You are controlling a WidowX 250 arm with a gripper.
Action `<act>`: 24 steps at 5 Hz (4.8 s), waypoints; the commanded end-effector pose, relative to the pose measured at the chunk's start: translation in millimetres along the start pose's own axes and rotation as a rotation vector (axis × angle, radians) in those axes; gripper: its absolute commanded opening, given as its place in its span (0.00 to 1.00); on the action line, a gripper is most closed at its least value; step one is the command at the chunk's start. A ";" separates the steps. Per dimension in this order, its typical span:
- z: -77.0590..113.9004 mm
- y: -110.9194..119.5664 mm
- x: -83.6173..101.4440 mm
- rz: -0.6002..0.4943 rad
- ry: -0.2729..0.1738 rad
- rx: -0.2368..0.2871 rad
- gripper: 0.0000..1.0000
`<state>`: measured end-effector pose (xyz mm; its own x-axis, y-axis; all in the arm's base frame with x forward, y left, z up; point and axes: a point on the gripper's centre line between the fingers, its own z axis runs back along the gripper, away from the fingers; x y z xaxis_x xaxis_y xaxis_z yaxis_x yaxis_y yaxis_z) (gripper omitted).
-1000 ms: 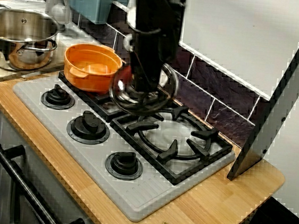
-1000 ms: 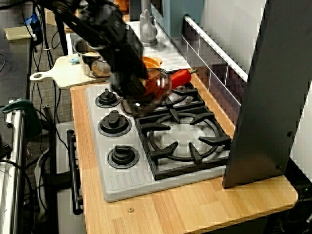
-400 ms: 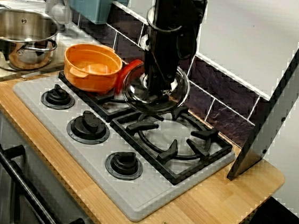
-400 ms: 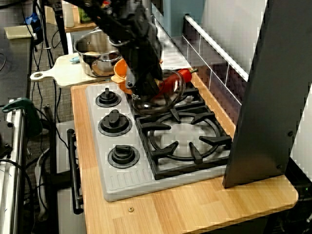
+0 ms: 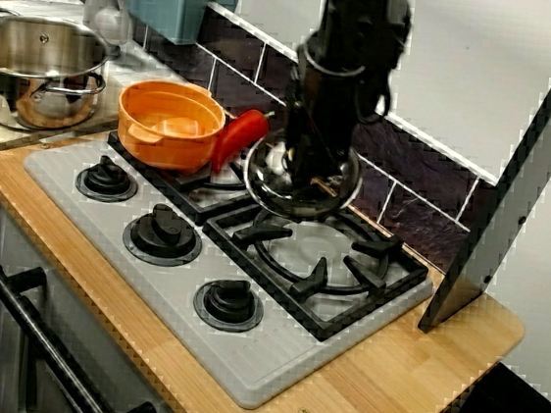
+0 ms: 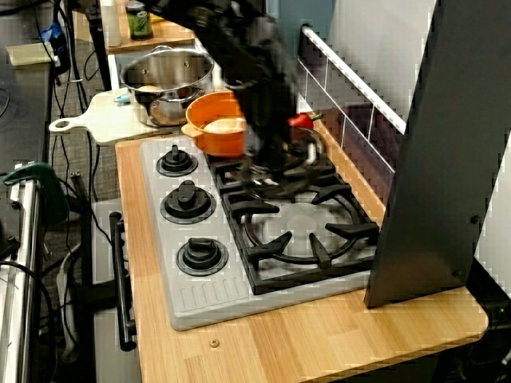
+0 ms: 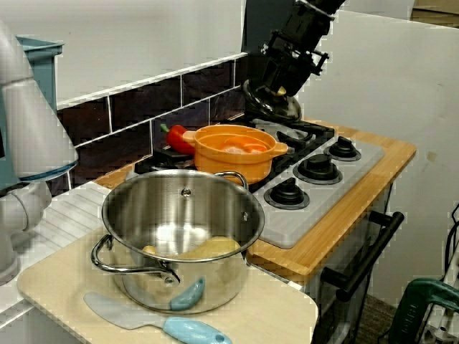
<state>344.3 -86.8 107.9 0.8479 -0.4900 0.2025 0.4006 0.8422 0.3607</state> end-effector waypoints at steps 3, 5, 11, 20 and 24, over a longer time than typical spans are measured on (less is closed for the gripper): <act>-6.5 15.5 28.5 -0.028 0.085 0.000 0.00; 2.5 19.6 11.8 -0.060 0.101 -0.016 0.00; -17.1 14.0 8.4 -0.057 0.141 -0.009 0.00; 3.6 87.0 -43.9 0.107 0.172 0.015 1.00; -2.9 110.4 -75.5 0.217 0.221 0.032 1.00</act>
<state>323.9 41.5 106.9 0.9705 -0.2411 0.0006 0.2262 0.9113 0.3442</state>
